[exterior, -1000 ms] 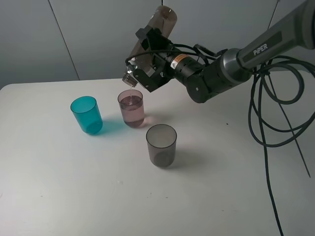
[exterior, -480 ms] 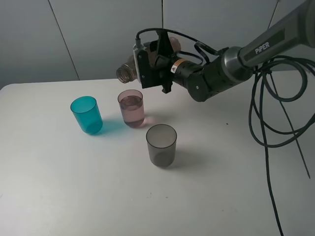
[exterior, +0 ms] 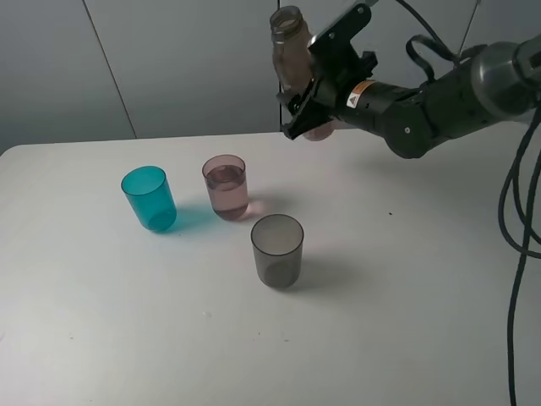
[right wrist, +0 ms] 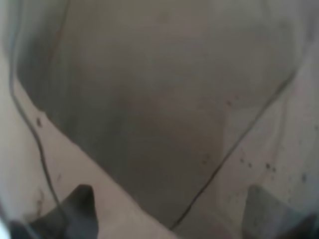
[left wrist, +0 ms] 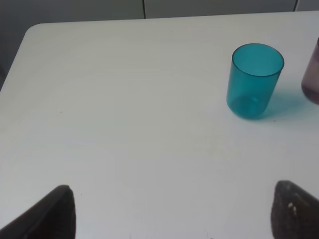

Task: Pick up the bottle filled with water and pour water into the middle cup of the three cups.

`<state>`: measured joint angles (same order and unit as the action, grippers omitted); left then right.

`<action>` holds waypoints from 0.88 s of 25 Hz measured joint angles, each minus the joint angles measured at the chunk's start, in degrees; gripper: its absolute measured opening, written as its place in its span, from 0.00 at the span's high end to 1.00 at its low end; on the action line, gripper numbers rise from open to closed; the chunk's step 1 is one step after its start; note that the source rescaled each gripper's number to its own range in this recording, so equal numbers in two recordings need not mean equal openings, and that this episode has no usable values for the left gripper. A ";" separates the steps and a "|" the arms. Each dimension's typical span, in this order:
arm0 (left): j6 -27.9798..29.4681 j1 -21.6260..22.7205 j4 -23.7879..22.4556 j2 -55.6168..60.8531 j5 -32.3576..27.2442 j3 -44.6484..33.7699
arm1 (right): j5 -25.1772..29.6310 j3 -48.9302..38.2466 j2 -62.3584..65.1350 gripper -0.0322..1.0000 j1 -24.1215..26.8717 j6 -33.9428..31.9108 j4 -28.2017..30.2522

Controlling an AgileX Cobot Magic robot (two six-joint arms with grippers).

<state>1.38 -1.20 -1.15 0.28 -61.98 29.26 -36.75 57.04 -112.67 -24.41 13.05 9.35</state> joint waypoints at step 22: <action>0.00 0.00 0.00 0.00 0.00 0.00 | -7.55 -3.56 -10.68 0.97 13.25 -18.84 7.52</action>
<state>1.38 -1.20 -1.15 0.28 -61.98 29.26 -44.30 53.48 -123.34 -11.16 -5.79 16.87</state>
